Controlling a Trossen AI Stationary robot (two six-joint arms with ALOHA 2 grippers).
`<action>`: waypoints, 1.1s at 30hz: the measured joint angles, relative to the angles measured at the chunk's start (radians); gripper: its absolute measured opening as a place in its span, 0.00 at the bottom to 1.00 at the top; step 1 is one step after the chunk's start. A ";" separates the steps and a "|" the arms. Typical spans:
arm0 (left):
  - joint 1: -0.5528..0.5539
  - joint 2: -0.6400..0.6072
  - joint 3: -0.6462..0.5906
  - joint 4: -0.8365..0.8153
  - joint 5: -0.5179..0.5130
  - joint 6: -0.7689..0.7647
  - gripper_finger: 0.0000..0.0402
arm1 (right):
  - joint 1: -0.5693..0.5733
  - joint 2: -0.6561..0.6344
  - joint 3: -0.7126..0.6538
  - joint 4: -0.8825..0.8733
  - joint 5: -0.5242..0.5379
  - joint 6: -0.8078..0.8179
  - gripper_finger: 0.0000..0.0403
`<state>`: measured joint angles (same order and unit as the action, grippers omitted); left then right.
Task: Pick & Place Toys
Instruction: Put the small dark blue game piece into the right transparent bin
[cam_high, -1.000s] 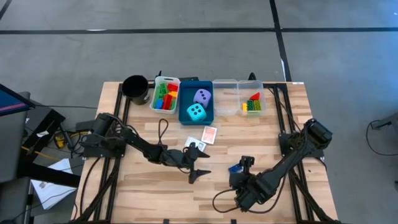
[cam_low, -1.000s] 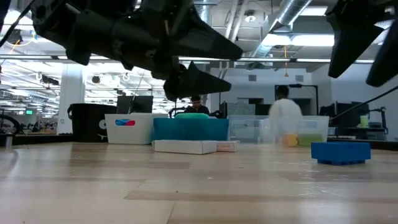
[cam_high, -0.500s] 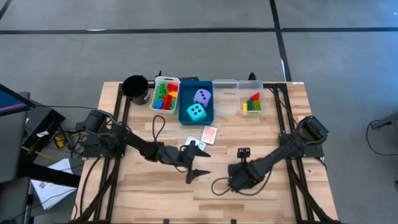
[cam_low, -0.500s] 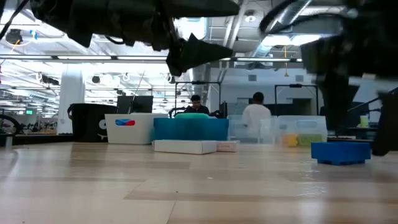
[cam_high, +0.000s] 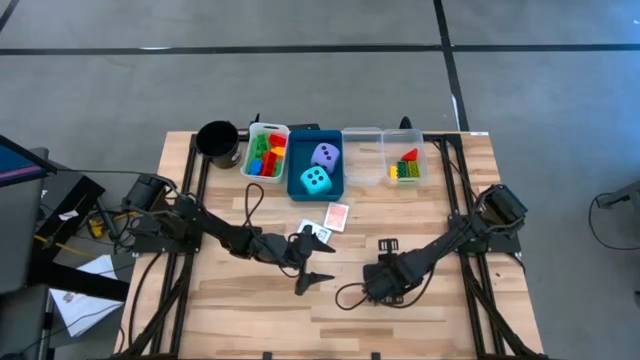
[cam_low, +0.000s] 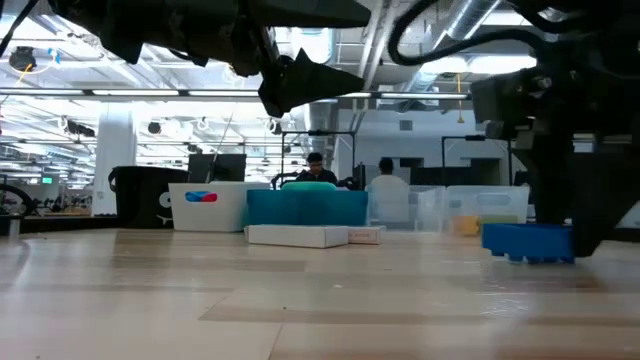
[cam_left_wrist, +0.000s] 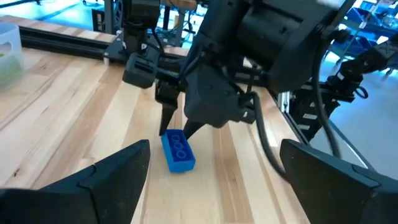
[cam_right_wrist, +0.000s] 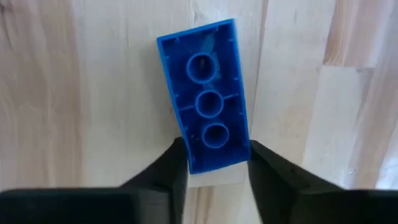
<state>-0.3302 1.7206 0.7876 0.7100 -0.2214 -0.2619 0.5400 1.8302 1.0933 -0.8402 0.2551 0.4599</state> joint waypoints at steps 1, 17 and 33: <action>0.000 0.000 0.000 -0.007 0.000 0.000 0.88 | 0.000 0.000 0.003 0.001 -0.001 0.001 0.30; 0.000 0.000 0.000 -0.049 0.004 -0.003 0.88 | 0.016 0.001 0.216 -0.194 0.194 0.038 0.32; 0.004 -0.394 -0.019 -0.392 -0.069 -0.077 0.88 | 0.110 0.000 0.348 -0.232 0.694 0.204 0.32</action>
<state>-0.3263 1.3267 0.7689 0.3180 -0.2903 -0.3386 0.6498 1.8301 1.4410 -1.0727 0.9491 0.6640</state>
